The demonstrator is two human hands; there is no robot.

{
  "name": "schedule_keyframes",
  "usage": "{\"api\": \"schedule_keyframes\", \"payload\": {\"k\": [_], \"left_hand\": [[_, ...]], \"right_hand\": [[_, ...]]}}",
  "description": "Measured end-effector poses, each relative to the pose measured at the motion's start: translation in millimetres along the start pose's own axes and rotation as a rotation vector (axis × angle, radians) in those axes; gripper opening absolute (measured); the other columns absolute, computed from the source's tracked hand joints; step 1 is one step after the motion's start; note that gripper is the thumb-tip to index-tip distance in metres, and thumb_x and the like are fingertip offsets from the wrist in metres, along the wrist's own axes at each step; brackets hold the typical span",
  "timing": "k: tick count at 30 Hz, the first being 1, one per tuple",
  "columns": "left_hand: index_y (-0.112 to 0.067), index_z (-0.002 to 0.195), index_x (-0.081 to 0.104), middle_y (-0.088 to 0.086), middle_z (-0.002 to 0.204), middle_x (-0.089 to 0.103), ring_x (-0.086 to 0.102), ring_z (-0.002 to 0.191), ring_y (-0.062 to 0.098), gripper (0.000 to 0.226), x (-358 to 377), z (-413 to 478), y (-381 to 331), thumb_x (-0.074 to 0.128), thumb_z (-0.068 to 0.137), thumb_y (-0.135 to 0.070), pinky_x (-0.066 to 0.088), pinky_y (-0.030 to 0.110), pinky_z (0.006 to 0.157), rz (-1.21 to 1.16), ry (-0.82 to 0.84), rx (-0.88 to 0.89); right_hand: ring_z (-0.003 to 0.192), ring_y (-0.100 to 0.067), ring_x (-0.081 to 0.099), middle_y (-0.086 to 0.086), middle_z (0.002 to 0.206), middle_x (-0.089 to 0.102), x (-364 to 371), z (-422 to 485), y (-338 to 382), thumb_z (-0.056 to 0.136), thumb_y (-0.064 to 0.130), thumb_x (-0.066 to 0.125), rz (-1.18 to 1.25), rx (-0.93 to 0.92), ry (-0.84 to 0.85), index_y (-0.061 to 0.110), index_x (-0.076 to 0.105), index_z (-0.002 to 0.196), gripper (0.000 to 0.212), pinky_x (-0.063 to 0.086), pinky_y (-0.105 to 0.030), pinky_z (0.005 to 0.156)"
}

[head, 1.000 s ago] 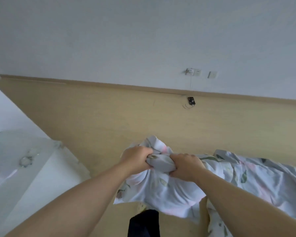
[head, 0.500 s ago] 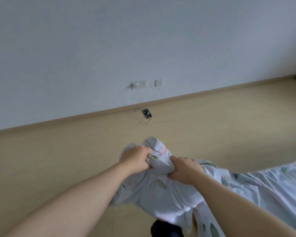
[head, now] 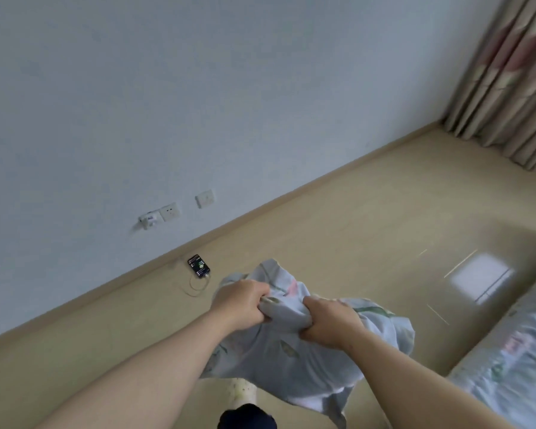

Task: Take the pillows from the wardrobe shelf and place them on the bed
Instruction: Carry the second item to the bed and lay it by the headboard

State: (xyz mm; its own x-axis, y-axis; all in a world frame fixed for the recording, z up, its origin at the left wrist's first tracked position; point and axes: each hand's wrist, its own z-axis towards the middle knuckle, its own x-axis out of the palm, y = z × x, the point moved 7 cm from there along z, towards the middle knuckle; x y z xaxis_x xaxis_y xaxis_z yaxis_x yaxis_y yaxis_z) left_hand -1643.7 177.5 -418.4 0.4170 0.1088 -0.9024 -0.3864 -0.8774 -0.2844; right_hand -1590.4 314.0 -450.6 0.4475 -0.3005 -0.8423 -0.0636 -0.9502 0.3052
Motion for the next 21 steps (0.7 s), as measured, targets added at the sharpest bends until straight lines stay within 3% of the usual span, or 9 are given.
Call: {"api": "schedule_keyframes", "payload": {"k": [2,6,10,16,21], "left_hand": [[-0.023,0.07,0.046,-0.001,0.078,0.057,0.061,0.087,0.025,0.02,-7,54,-4,0.062,0.075,-0.034,0.032,0.026,0.061,-0.011,0.025,0.041],[-0.023,0.07,0.043,0.005,0.092,0.066,0.06,0.091,0.027,0.02,-18,154,-21,0.06,0.077,-0.03,0.038,0.028,0.064,0.01,0.085,0.148],[-0.023,0.071,0.043,0.006,0.094,0.065,0.059,0.092,0.028,0.016,-37,233,-55,0.057,0.079,-0.027,0.036,0.028,0.063,0.041,0.091,0.247],[-0.019,0.079,0.055,0.007,0.099,0.065,0.057,0.096,0.03,0.006,-44,335,-131,0.055,0.08,-0.025,0.042,0.032,0.069,0.139,0.12,0.402],[-0.021,0.074,0.051,0.007,0.1,0.064,0.057,0.098,0.03,0.006,-41,447,-223,0.054,0.079,-0.023,0.037,0.029,0.068,0.156,0.175,0.418]], "right_hand": [[0.111,-0.032,0.055,-0.009,0.119,0.059,-18,36,-25,0.078,0.034,0.056,0.015,0.044,-0.024,0.023,0.034,0.089,0.027,0.037,-0.042,0.094],[0.112,-0.031,0.053,-0.008,0.118,0.057,-50,97,-80,0.077,0.039,0.056,0.031,0.174,-0.061,0.019,0.05,0.104,0.035,0.035,-0.043,0.101],[0.111,-0.031,0.052,-0.007,0.117,0.058,-84,132,-130,0.078,0.039,0.055,0.089,0.289,-0.114,0.018,0.051,0.107,0.037,0.032,-0.043,0.104],[0.11,-0.03,0.052,-0.005,0.115,0.058,-123,163,-221,0.079,0.04,0.055,0.217,0.431,-0.142,0.019,0.051,0.108,0.036,0.034,-0.043,0.102],[0.112,-0.03,0.053,-0.005,0.118,0.059,-169,204,-344,0.078,0.038,0.055,0.294,0.495,-0.144,0.021,0.05,0.111,0.037,0.034,-0.04,0.1]]}}
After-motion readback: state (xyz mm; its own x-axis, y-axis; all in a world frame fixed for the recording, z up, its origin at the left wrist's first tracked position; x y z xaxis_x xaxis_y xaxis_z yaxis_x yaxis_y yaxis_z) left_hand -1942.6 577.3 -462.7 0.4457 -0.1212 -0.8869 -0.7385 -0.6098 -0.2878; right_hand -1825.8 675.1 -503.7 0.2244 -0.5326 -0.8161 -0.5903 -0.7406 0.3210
